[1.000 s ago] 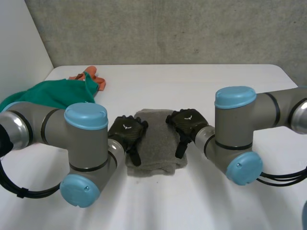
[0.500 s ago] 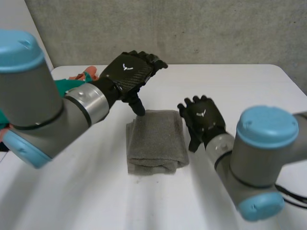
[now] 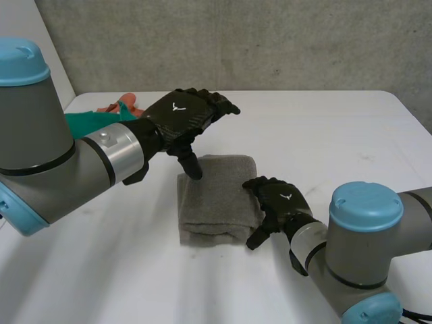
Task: Fold the laundry.
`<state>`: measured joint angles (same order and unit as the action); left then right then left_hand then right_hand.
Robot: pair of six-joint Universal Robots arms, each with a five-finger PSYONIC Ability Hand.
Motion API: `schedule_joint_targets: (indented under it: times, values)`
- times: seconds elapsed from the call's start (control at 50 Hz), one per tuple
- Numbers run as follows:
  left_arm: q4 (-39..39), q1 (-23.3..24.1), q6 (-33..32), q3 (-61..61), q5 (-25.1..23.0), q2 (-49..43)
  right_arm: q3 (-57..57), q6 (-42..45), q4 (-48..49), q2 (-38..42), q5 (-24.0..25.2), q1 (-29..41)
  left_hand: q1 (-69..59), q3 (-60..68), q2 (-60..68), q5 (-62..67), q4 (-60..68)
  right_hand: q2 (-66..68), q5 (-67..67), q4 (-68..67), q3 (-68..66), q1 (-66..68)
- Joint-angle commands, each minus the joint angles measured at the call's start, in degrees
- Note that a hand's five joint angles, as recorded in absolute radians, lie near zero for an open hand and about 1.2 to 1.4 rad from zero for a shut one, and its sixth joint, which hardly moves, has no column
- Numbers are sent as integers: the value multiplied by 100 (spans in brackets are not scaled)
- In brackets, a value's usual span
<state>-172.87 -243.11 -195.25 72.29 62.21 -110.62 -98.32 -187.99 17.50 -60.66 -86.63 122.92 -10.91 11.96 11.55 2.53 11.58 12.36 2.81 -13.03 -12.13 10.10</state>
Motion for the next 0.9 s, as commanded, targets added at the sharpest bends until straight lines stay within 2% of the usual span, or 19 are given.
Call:
schedule_joint_targets:
  times: [0.02, 0.28, 0.46, 0.54, 0.74, 0.9]
  values:
    - [-1, 9, -4, 22, 2, -47, 198, -528, -18, 230, 524, -145, -65, -40, 1, -97, -2, 141, 96, -73, -164, 367]
    - [-1, 9, -13, 101, -16, -47, 664, -1038, -124, 652, 524, -145, -48, -57, -16, -113, -19, 613, 568, -545, -636, 839]
    - [-10, 26, -22, 119, -16, -56, 919, -994, -115, 880, 506, -128, -48, -57, -16, -113, -19, 1840, 1796, -1773, -1863, 2066]
    - [-10, 26, -22, 163, -42, -56, 1086, -994, -159, 1038, 498, -136, -48, -57, -16, -113, -19, 2915, 2870, -2848, -2938, 3141]
    - [-10, 18, -22, 233, -51, -47, 1420, -748, -194, 1083, 498, -136, -48, -57, -16, -113, -19, 6699, 6654, -6632, -6722, 6925]
    - [-10, 26, -22, 251, -51, -30, 1885, -46, -247, 1240, 498, -206, -65, -40, 1, -97, -2, 6764, 6719, -6697, -6787, 6990]
